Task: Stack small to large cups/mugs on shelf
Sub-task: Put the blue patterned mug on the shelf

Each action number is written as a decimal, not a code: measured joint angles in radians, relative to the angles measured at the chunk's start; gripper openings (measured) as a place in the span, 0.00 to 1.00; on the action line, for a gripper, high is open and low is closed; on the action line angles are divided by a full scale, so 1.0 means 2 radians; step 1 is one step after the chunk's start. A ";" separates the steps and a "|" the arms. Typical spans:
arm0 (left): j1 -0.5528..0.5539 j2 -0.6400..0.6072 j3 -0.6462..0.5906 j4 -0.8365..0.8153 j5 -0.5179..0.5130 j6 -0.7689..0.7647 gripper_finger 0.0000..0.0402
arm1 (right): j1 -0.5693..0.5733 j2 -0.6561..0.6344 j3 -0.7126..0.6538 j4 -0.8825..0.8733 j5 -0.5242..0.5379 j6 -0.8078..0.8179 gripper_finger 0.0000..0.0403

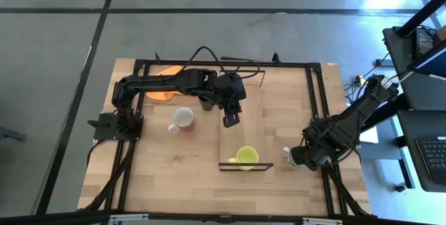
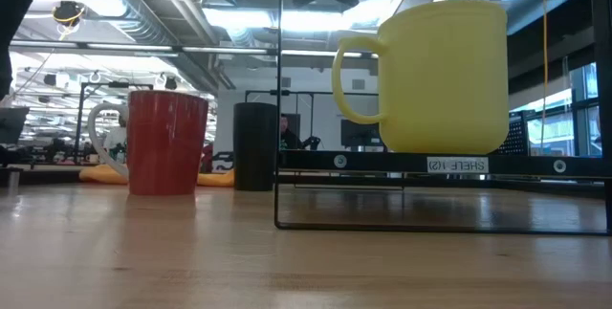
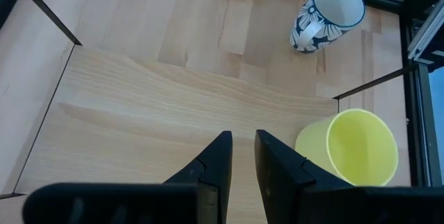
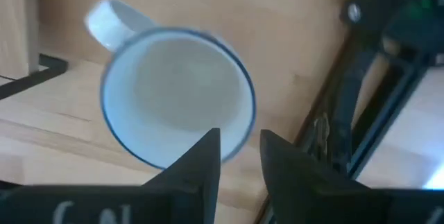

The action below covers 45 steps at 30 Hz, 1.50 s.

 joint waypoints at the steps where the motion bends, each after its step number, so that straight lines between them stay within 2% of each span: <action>1: 0.000 0.000 0.000 0.000 0.000 0.000 0.15 | 0.008 0.000 0.000 0.001 -0.001 0.015 0.26; 5: 0.000 0.000 0.000 0.000 0.000 0.001 0.15 | 0.033 0.000 0.000 0.022 -0.001 0.067 0.26; 11: 0.004 0.000 0.000 0.000 0.000 0.019 0.15 | 0.028 0.017 0.000 0.042 0.000 0.083 0.26; 19: 0.012 0.000 0.000 -0.004 0.000 0.028 0.15 | 0.027 0.053 0.001 0.035 -0.001 0.084 0.26; 35: 0.018 0.000 0.000 -0.009 0.000 0.042 0.15 | 0.027 0.040 0.000 -0.008 0.001 0.085 0.26; 45: 0.019 0.000 0.000 -0.010 0.000 0.042 0.15 | 0.027 0.046 -0.010 0.012 0.004 0.084 0.26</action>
